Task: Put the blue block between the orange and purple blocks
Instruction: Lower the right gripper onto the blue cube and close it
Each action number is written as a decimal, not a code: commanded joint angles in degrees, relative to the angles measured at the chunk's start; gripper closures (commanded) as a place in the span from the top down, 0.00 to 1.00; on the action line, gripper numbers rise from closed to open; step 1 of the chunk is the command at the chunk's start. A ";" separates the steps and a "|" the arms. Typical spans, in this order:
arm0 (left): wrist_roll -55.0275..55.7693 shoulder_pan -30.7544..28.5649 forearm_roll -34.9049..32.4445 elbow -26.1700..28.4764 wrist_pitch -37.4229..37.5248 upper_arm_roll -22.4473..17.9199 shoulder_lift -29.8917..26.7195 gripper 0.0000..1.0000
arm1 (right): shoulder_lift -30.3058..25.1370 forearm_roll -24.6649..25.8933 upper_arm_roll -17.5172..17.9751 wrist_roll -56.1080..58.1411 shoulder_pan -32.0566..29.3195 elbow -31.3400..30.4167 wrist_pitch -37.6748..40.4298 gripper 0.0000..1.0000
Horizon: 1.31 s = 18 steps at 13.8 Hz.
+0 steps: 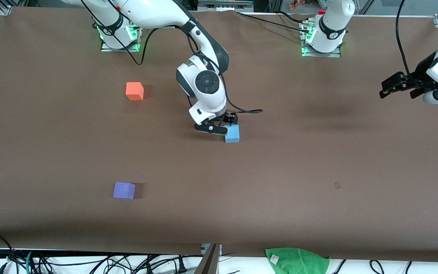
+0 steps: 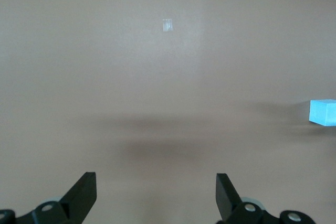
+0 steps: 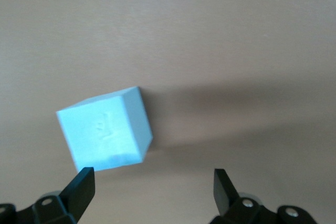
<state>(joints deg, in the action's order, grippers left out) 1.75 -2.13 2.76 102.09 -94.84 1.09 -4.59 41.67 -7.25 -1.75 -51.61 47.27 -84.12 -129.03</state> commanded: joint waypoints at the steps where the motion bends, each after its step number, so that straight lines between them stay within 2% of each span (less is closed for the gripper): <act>1: -0.87 -2.26 -1.61 0.04 0.71 0.41 0.54 1.00 | 4.37 0.49 -0.80 -0.95 1.69 7.37 0.35 1.00; 3: -1.23 -2.26 -1.62 -0.75 0.62 0.50 0.89 1.00 | 6.40 1.62 -1.15 -1.65 3.26 9.49 -0.87 1.00; 8: -0.70 -1.56 -1.53 -2.51 2.64 2.16 0.80 1.00 | 8.08 9.97 -1.06 -5.35 5.03 9.15 -3.25 1.00; 13: -0.61 -1.29 -1.44 -2.86 3.08 3.39 0.81 1.00 | 8.17 13.49 -1.15 -5.17 5.47 8.18 -4.13 1.00; 16: -1.31 -1.38 -1.27 -2.86 3.52 3.31 0.81 1.00 | 8.86 13.41 -1.06 -5.17 5.47 7.74 -4.91 0.99; 18: -0.87 -1.38 -1.35 -2.95 3.52 3.40 0.81 1.00 | 9.31 13.41 -1.15 -5.26 5.47 7.39 -6.58 0.90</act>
<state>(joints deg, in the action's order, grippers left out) 1.58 -3.64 2.21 100.48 -92.64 4.47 -3.93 50.12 5.24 -2.21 -55.98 52.03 -76.79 -133.81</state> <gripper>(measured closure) 0.000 0.026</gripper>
